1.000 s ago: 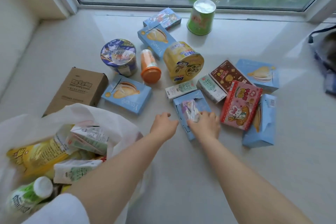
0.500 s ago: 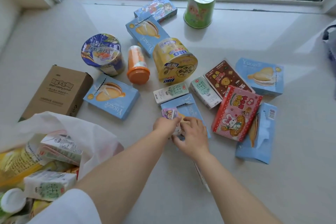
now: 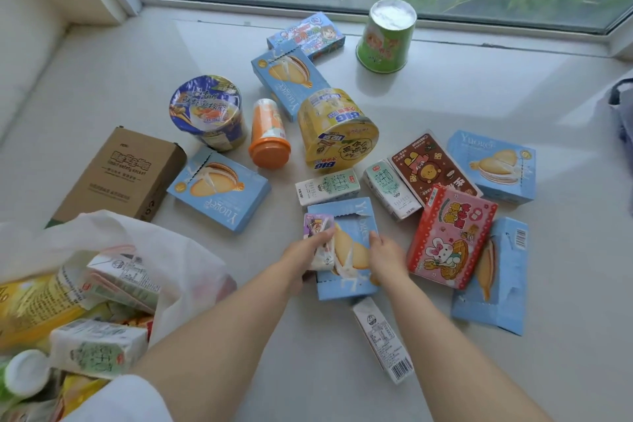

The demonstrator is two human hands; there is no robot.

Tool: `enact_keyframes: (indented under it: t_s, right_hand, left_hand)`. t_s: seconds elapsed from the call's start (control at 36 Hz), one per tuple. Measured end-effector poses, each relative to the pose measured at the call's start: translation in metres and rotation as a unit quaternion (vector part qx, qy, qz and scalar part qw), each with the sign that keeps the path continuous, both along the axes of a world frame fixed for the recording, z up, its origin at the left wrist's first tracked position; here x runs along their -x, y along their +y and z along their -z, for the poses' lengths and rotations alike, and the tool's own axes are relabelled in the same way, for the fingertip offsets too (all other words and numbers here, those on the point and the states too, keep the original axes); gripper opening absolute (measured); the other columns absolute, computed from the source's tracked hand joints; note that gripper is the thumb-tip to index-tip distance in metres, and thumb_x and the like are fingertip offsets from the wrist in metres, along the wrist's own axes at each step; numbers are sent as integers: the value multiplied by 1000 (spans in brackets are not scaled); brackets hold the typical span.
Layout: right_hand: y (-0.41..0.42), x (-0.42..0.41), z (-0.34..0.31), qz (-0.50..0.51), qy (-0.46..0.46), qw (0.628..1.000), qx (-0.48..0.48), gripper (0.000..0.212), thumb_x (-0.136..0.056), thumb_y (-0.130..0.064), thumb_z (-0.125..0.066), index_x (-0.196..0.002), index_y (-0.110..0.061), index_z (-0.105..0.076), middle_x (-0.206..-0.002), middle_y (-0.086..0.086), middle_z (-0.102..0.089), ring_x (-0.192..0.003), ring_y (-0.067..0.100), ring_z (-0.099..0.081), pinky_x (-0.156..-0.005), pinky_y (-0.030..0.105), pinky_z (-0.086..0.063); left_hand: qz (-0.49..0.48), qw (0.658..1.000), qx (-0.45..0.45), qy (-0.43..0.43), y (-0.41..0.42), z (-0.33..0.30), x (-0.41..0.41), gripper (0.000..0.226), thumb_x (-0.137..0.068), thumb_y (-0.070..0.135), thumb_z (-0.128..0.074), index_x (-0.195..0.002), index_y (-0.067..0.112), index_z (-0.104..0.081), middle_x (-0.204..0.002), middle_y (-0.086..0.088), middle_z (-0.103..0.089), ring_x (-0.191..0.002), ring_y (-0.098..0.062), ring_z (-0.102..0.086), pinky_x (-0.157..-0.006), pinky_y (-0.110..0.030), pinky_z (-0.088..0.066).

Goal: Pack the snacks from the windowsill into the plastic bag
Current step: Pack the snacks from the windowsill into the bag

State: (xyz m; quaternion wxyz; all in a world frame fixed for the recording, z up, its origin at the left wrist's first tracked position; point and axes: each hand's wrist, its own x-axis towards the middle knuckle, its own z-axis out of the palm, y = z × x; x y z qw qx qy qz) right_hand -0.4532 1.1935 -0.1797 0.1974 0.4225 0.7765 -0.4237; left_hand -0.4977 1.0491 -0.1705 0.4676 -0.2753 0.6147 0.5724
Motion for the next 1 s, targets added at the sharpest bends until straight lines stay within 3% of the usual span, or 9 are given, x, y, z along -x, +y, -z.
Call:
enact_keyframes:
  t_s: [0.14,0.19,0.31,0.36,0.47,0.58,0.72,0.86,1.0]
  right_hand:
    - [-17,6,-16,-12,23,998,54,47,-104,-33,-27,-127,-4,-55,-127,15,-57,-118,30,-51,-95,33,-39]
    - [-23,14,-20,-43,35,997,61,46,-103,-33,-28,-124,-5,-57,-126,15,-58,-114,27,-53,-91,30,-39]
    - [-37,34,-27,-131,66,987,64,40,-102,-35,-31,-107,-14,-65,-110,9,-63,-106,26,-55,-78,27,-35]
    - [-41,47,-28,-192,104,975,-40,35,-101,-32,-34,-109,-15,-64,-114,10,-61,-108,28,-52,-84,32,-38]
    - [-40,73,-30,-335,120,902,-243,47,-95,-25,-45,-141,-18,-37,-144,6,-37,-130,27,-33,-104,37,-31]
    - [-41,96,-25,-447,80,837,-305,67,-87,-15,-51,-147,-22,-21,-155,2,-19,-142,26,-16,-113,39,-21]
    - [-35,105,-9,-510,34,771,-381,68,-84,-18,-52,-146,-14,-22,-144,7,-32,-134,29,-28,-110,38,-24]
    - [-36,86,2,-473,-15,802,-365,46,-88,-29,-54,-130,-12,-41,-131,7,-45,-123,27,-40,-95,34,-36]
    - [-50,52,-5,-334,-37,917,-216,50,-82,-42,-60,-120,-13,-44,-119,7,-53,-109,28,-54,-77,32,-42]
  left_hand:
    - [-32,998,-56,6,-22,-18,2,11,-88,27,-63,-83,17,-66,-71,-2,-72,-60,-17,-69,-62,-30,-57]
    - [-30,999,-25,35,-33,-25,4,13,-86,29,-65,-89,16,-66,-74,-1,-72,-66,-17,-68,-75,-36,-57]
    - [-81,989,46,112,-58,-31,16,60,-68,40,-77,-117,11,-58,-100,-7,-70,-82,-21,-68,-72,-34,-55]
    - [-86,981,91,151,-70,-39,23,81,-54,49,-78,-121,12,-53,-108,-6,-67,-91,-22,-67,-79,-36,-55]
    - [-92,950,190,231,-89,-58,33,56,-76,37,-76,-116,16,-42,-105,2,-57,-98,-22,-59,-87,-37,-48]
    - [-95,931,223,272,-95,-67,37,51,-78,38,-74,-111,19,-40,-107,1,-55,-96,-21,-55,-84,-32,-44]
    - [-104,925,227,285,-91,-70,40,60,-75,39,-76,-119,15,-41,-107,4,-55,-94,-17,-54,-79,-28,-42]
    - [-119,927,212,285,-85,-76,38,65,-73,40,-77,-122,15,-43,-110,2,-57,-97,-18,-56,-83,-30,-45]
    - [-124,923,192,311,-79,-86,33,66,-72,38,-79,-122,13,-42,-113,1,-57,-104,-20,-57,-91,-37,-48]
